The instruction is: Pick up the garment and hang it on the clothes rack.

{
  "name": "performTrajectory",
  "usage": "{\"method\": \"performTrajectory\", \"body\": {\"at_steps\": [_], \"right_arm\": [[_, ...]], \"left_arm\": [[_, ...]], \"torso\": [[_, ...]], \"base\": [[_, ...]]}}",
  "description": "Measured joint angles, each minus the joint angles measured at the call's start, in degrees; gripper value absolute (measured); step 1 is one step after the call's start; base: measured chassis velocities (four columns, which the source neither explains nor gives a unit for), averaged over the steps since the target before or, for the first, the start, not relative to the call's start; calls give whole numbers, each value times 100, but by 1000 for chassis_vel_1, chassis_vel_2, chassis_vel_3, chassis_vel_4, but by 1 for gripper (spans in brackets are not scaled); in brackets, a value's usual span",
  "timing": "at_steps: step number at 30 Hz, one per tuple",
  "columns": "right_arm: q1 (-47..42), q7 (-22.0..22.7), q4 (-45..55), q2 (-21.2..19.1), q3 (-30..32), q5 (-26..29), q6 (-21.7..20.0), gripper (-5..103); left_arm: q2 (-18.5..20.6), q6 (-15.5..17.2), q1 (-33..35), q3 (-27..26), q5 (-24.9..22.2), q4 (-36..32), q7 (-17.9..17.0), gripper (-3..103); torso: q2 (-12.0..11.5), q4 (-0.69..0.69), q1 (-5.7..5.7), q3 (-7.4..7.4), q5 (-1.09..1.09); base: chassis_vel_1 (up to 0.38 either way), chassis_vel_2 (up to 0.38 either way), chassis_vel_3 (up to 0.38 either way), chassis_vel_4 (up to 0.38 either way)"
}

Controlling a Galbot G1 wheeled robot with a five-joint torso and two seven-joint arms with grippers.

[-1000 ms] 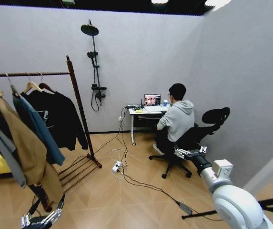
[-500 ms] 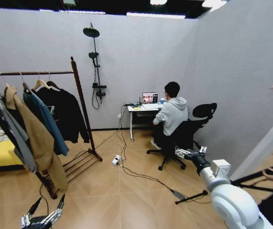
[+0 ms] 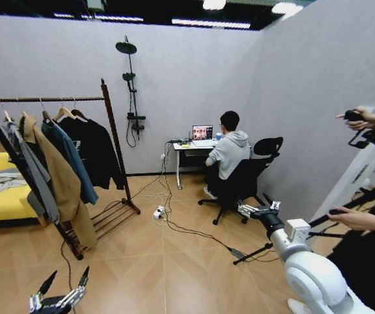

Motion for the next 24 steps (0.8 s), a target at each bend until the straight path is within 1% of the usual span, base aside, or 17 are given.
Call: {"method": "performTrajectory", "body": {"at_steps": [1,7,9,10,11,12,13,14,16,17,19,20,22,23,24], "right_arm": [[-23,-28,-19,22,9,-14,52,100],[-150,-42,-126,159,75,-14,99,100],[-330,-170,-317,338,208,-50,305,100],[-330,-170,-317,338,208,-50,305,100],[-540,-435,-490,494,370,-186,575,100],[-828,-882,-652,681,651,-406,900,100],[-828,-882,-652,681,651,-406,900,100],[-1001,-1124,-697,774,818,-487,1061,100],[-1306,-1428,-726,900,1073,-528,1436,100],[-1306,-1428,-726,900,1073,-528,1436,100],[-1481,-1667,-727,1003,1309,-547,1777,100],[-1481,-1667,-727,1003,1309,-547,1777,100],[-1558,-1768,-753,1100,1436,-564,1990,100],[-1558,-1768,-753,1100,1436,-564,1990,100],[-1603,-1787,-786,1179,1482,-581,2081,100]], "left_arm": [[0,0,0,0,0,0,0,100],[0,0,0,0,0,0,0,100],[0,0,0,0,0,0,0,100],[0,0,0,0,0,0,0,100],[0,0,0,0,0,0,0,100],[0,0,0,0,0,0,0,100],[0,0,0,0,0,0,0,100],[0,0,0,0,0,0,0,100],[0,0,-1,0,0,0,0,100],[0,0,-1,0,0,0,0,100],[0,0,0,0,0,0,0,100],[0,0,0,0,0,0,0,100],[0,0,0,0,0,0,0,100],[0,0,0,0,0,0,0,100],[0,0,0,0,0,0,0,100]], "torso": [[0,0,0,0,3],[-2,1,4,1,1],[-3,1,6,2,1],[-3,1,6,2,1],[-3,1,6,2,4],[-3,0,5,2,4],[-3,0,5,2,4],[-3,0,4,1,3],[-2,-1,2,1,2],[-2,-1,2,1,2],[-1,-1,1,1,2],[-1,-1,1,1,2],[-1,0,2,1,1],[-1,0,2,1,1],[-1,0,2,1,1]], "base": [[49,-61,-33,43],[-13,17,13,-9],[0,0,0,0],[0,0,0,0],[0,0,0,0],[0,0,0,0],[0,0,0,0],[0,0,0,0],[0,0,0,0],[0,0,0,0],[0,0,0,0],[0,0,0,0],[0,0,0,0],[0,0,0,0],[0,0,0,0]]}}
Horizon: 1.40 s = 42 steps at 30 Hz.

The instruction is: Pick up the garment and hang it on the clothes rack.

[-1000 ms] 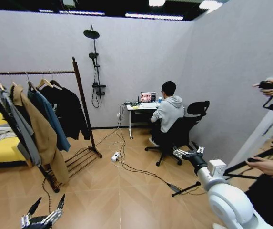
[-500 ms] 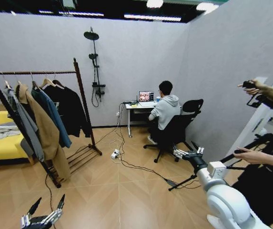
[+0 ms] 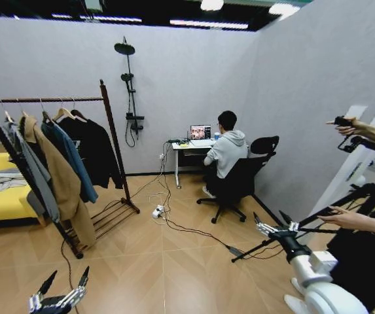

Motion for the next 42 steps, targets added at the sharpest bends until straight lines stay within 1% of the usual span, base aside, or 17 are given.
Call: {"method": "performTrajectory", "body": {"at_steps": [2,4,5,6,8,9,10,13,42], "right_arm": [[-22,-4,-20,69,24,-17,33,100],[-45,-47,-73,220,35,-41,145,100],[-45,-47,-73,220,35,-41,145,100],[-88,-182,-123,312,34,-53,288,100],[-136,-247,-140,356,34,-72,355,100],[-220,-328,-154,426,38,-83,475,100],[-220,-328,-154,426,38,-83,475,100],[-318,-583,-214,515,155,-159,733,100],[-320,-579,-227,499,174,-203,725,100]], "left_arm": [[0,0,0,0,0,0,0,100],[0,0,0,0,0,0,0,100],[0,0,0,0,0,0,0,100],[0,0,0,0,0,0,0,100],[0,0,0,0,0,0,0,100],[0,0,0,0,0,0,0,100],[0,0,0,0,0,0,0,100],[0,0,0,0,0,0,0,100],[0,0,0,0,0,0,0,100]], "torso": [[0,0,0,0,1],[0,0,0,0,0],[0,0,0,0,0],[0,0,0,0,1],[0,0,0,0,1],[0,0,0,0,0],[0,0,0,0,0],[0,0,0,0,0],[0,0,0,0,0]], "base": [[0,0,0,0],[0,0,0,0],[0,0,0,0],[0,0,0,0],[0,0,0,0],[0,0,0,0],[0,0,0,0],[0,0,0,0],[0,0,0,0]]}}
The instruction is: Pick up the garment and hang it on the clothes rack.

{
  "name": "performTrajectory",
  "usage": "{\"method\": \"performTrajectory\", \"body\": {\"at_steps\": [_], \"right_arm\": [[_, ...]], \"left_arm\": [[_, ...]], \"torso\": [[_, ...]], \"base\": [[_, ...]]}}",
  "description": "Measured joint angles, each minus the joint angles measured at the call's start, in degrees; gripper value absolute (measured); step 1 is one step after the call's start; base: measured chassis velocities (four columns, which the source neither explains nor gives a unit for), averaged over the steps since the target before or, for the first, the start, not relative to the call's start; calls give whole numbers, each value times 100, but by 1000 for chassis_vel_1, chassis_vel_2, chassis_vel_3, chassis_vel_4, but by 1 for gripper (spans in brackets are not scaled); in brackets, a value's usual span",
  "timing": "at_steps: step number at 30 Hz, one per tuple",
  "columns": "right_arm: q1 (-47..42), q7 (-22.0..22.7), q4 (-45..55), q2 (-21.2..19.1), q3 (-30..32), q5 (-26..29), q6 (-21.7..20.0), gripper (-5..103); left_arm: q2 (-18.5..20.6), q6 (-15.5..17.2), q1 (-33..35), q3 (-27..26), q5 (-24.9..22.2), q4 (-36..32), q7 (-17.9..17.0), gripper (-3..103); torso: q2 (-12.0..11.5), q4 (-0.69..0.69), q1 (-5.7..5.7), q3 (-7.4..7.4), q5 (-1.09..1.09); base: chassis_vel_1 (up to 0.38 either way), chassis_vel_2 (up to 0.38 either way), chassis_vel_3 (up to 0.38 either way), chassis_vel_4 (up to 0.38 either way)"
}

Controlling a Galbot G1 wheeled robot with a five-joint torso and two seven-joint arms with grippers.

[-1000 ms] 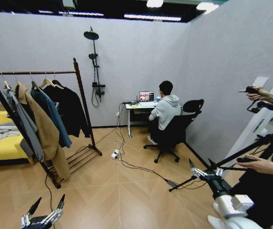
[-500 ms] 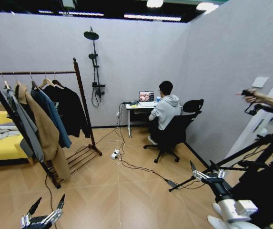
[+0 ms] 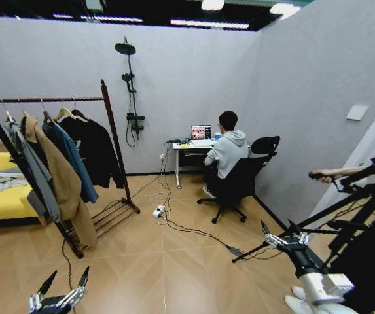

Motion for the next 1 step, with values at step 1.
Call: {"method": "performTrajectory", "body": {"at_steps": [1], "right_arm": [[0,1,0,0,0,0,-1,100]], "left_arm": [[0,0,0,0,0,0,0,100]], "torso": [[0,0,0,0,0]], "base": [[0,0,0,0]]}}
